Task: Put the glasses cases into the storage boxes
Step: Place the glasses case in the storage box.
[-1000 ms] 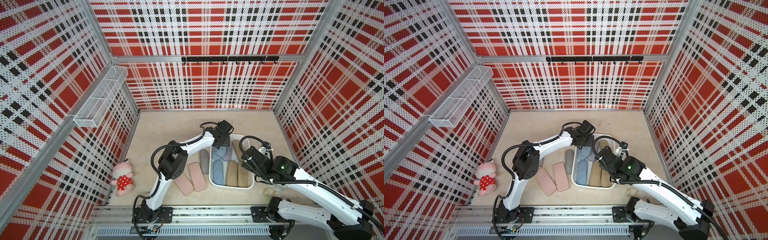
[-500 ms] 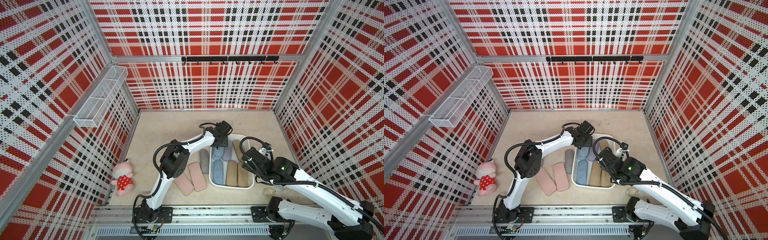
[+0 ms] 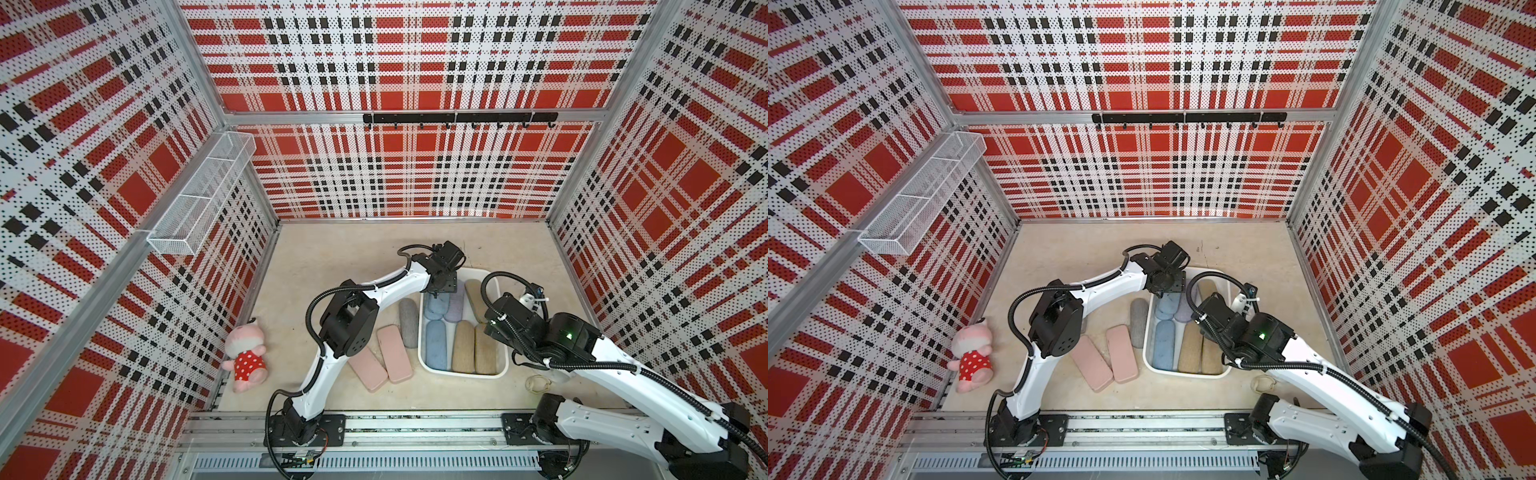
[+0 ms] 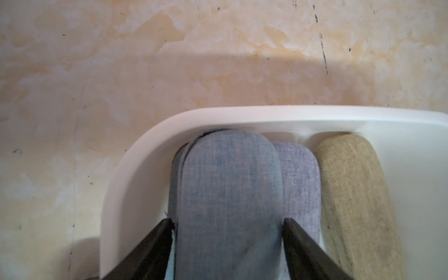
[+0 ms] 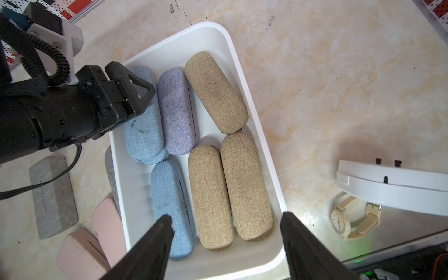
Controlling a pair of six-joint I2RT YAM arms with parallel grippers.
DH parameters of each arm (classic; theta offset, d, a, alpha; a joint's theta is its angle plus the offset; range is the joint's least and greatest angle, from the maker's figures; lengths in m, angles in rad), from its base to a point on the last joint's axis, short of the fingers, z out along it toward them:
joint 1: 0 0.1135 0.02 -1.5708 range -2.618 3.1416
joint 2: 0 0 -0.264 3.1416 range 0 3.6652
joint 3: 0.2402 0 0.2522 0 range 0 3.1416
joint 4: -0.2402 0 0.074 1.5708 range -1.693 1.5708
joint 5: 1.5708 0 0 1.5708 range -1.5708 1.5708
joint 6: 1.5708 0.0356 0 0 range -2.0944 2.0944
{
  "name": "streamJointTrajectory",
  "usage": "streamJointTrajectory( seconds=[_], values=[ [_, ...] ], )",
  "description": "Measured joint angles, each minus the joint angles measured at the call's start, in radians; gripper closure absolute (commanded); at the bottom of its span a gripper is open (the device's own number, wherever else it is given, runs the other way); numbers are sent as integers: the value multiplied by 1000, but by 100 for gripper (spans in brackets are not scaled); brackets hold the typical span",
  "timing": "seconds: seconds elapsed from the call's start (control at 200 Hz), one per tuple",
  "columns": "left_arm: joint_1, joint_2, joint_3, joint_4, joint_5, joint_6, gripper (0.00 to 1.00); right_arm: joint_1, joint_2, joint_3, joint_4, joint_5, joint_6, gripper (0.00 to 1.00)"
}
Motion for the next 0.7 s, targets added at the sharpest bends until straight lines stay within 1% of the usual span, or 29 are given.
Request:
streamJointTrajectory(
  seconds=[0.251, 0.386, 0.466, 0.551, 0.621, 0.697],
  values=[
    [-13, -65, 0, -14, -39, 2, 26, 0, 11, 17, -2, -3, -16, 27],
    [-23, -157, -25, -19, -75, 10, 24, 4, 54, 31, 16, -17, -48, 27],
    [-22, -262, -89, -7, -99, 13, 24, 21, 102, 53, 43, -23, -75, 27],
    [-6, -415, -207, 32, -109, 14, 24, 49, 160, 89, 83, -31, -108, 27],
    [31, -560, -324, 81, -104, 14, 24, 75, 225, 135, 124, -37, -143, 28],
    [97, -723, -453, 138, -95, 14, 23, 102, 301, 190, 169, -44, -182, 28]
  ],
)
